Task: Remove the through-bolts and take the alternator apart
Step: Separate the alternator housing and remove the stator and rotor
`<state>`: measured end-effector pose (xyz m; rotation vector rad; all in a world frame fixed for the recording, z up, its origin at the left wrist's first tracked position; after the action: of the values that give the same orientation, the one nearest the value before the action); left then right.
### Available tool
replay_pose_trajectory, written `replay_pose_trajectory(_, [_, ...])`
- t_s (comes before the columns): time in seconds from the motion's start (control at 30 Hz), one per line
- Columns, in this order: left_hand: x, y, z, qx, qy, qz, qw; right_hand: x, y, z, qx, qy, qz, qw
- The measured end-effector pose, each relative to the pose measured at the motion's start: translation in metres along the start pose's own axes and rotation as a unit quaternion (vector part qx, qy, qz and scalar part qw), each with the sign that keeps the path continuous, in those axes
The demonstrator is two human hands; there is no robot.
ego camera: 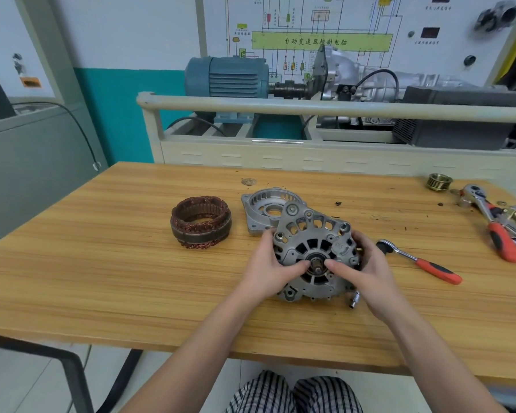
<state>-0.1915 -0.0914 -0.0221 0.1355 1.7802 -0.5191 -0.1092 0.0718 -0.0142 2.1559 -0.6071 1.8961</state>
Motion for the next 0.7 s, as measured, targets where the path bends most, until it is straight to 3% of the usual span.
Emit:
replay_pose_trajectory(0.2, [-0.0021, -0.0008, 0.0003, -0.025, 0.014, -0.029, 0.999, -0.0012, 0.0048, -0.0012, -0.027, -0.06, 0.112, 0.992])
replay_pose_trajectory(0.37, [-0.0011, -0.001, 0.0018, -0.03, 0.021, -0.028, 0.999, -0.0041, 0.0069, -0.0011, -0.04, -0.075, 0.137, 0.987])
replay_pose_trajectory(0.57, [0.0007, -0.001, 0.0031, -0.023, 0.017, -0.005, 1.0, -0.0014, 0.006, -0.0014, -0.044, -0.083, 0.118, 0.988])
replay_pose_trajectory(0.7, [0.0042, -0.0019, 0.0062, 0.004, 0.024, 0.038, 0.999, 0.0001, 0.0014, 0.0036, -0.018, -0.064, -0.033, 0.997])
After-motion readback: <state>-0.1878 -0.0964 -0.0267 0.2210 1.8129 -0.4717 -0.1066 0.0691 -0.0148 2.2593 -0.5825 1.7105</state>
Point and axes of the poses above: each hand's wrist, its own z-axis away from the middle knuckle, its own y-axis out of the palm, x = y × z, the point moved 6 cm from there along -z, towards the middle knuckle, and after that the axes turned 2 degrees about -x, right-handed, at the moved point
